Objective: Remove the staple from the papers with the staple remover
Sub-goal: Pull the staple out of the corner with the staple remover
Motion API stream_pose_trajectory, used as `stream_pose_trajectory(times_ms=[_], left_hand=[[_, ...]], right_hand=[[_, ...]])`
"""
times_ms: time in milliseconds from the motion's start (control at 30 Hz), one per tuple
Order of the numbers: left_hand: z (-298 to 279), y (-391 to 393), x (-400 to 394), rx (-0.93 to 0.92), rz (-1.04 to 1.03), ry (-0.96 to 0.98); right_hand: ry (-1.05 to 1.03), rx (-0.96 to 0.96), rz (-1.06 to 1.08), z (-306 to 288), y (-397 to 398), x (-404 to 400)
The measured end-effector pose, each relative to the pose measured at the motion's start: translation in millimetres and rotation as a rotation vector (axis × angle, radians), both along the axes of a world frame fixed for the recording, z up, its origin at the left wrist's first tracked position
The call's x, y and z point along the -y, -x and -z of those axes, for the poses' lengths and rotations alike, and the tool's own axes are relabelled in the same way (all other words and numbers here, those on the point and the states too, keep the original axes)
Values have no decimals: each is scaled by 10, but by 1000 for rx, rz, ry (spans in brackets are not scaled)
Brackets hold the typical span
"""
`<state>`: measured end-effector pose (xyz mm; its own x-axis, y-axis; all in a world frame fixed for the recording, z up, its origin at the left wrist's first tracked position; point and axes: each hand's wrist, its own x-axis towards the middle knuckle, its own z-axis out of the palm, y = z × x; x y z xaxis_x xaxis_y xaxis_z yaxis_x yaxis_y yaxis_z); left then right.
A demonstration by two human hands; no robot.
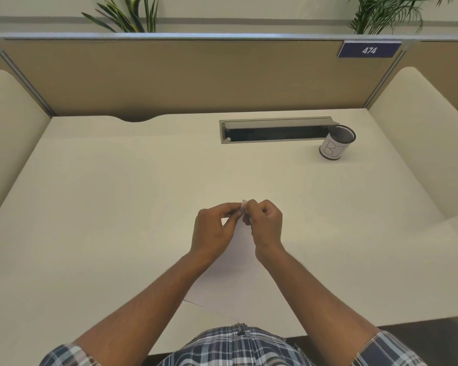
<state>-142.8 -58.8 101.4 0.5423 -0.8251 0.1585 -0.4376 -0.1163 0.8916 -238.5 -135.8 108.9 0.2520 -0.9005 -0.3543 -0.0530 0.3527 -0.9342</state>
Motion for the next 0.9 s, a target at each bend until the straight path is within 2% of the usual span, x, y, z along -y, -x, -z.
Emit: stream_pose_trajectory(times_ms=[300, 467, 533, 600, 667, 900], left_hand=[[14, 0, -4, 71, -16, -36], [43, -43, 29, 454, -101, -86], [46, -82, 59, 537, -140, -107], [55, -154, 72, 510, -178, -120], [61, -222, 78, 403, -193, -129], [28, -269, 90, 166, -214, -139]], right_hand=[[0, 1, 3, -21, 27, 25], [-163, 12, -21, -153, 4, 21], [-245, -15, -33, -189, -3, 29], [-278, -26, -34, -196, 6, 50], [-265, -33, -26, -177, 37, 94], [-128, -177, 40, 52, 292, 531]])
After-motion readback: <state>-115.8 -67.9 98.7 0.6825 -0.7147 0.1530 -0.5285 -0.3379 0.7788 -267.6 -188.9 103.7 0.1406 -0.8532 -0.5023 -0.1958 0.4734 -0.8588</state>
